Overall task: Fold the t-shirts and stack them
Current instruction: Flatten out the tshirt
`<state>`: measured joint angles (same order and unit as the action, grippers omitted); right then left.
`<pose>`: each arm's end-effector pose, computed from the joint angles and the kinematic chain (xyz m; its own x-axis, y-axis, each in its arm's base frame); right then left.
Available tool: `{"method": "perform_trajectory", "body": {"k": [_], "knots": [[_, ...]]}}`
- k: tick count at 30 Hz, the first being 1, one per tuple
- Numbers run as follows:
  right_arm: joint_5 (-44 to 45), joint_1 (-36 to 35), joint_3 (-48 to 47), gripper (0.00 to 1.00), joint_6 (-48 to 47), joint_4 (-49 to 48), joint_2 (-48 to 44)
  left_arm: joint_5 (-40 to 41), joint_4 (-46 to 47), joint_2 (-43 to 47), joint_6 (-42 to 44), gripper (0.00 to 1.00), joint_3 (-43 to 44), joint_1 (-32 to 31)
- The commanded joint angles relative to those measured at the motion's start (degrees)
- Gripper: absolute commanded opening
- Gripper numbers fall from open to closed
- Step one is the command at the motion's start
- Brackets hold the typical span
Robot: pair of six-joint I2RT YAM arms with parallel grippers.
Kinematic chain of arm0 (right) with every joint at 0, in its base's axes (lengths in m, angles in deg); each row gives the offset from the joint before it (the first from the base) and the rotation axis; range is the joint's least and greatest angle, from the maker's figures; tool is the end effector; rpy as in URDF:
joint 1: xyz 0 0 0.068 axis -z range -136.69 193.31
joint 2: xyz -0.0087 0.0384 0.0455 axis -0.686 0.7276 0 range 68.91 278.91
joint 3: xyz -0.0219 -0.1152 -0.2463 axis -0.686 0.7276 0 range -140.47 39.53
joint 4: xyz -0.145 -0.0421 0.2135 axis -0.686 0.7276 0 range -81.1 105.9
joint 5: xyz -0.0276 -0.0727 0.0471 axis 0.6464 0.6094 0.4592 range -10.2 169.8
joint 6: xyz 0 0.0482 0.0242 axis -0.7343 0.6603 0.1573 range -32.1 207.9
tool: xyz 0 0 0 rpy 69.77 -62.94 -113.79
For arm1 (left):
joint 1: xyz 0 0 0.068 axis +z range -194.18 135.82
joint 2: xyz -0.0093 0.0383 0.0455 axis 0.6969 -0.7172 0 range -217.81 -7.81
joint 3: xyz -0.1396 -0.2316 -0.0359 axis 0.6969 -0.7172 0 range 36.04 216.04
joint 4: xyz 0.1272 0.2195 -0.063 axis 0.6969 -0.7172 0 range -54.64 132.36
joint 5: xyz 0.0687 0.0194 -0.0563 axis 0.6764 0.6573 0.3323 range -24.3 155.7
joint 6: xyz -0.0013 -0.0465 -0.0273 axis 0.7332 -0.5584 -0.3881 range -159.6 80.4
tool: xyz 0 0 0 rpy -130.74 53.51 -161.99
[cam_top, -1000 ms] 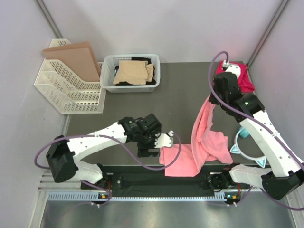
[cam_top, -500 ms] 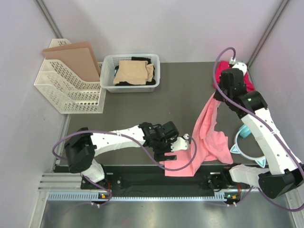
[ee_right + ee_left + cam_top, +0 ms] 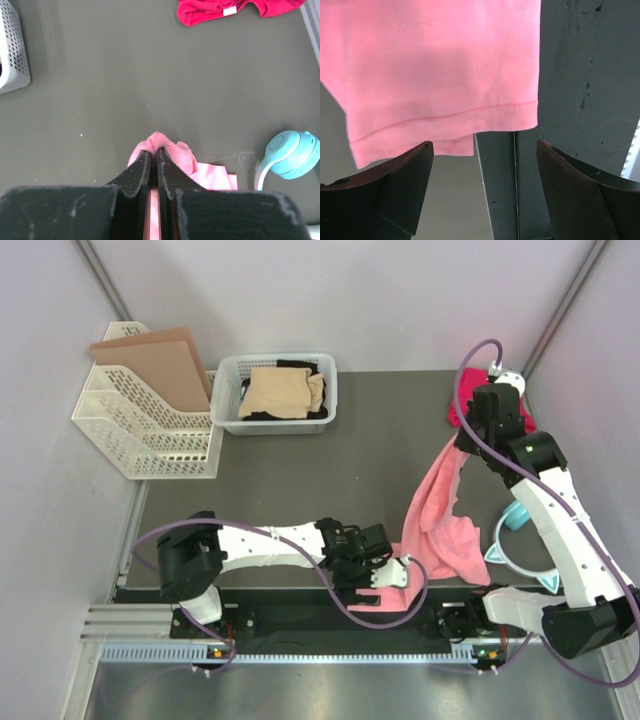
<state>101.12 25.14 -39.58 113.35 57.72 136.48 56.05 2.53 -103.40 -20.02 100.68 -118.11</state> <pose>0.2251 0.0602 0.4004 -0.5265 0.2485 -0.8131 0.2331 0.9619 0.1430 0.0835 -0.3116 0.1987 0.0763 0.9286 -0.3632 0.9945 -0.0969 -0.0388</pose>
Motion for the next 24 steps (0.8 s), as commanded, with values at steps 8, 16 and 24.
{"method": "perform_trajectory", "body": {"k": [8,16,24], "knots": [[-2.7,1.9,0.2,0.00,-0.8,-3.7,-1.6,-4.1,3.4,-7.1,-0.8,0.82,2.1,-0.8],[-3.9,2.3,1.3,0.00,-0.6,-4.3,-1.7,-6.0,3.4,-9.3,-1.1,0.77,2.8,-1.7],[-4.2,2.6,1.4,0.00,-0.8,-4.2,-2.4,-5.6,2.2,-12.6,-0.5,0.07,5.1,-1.8]]}}
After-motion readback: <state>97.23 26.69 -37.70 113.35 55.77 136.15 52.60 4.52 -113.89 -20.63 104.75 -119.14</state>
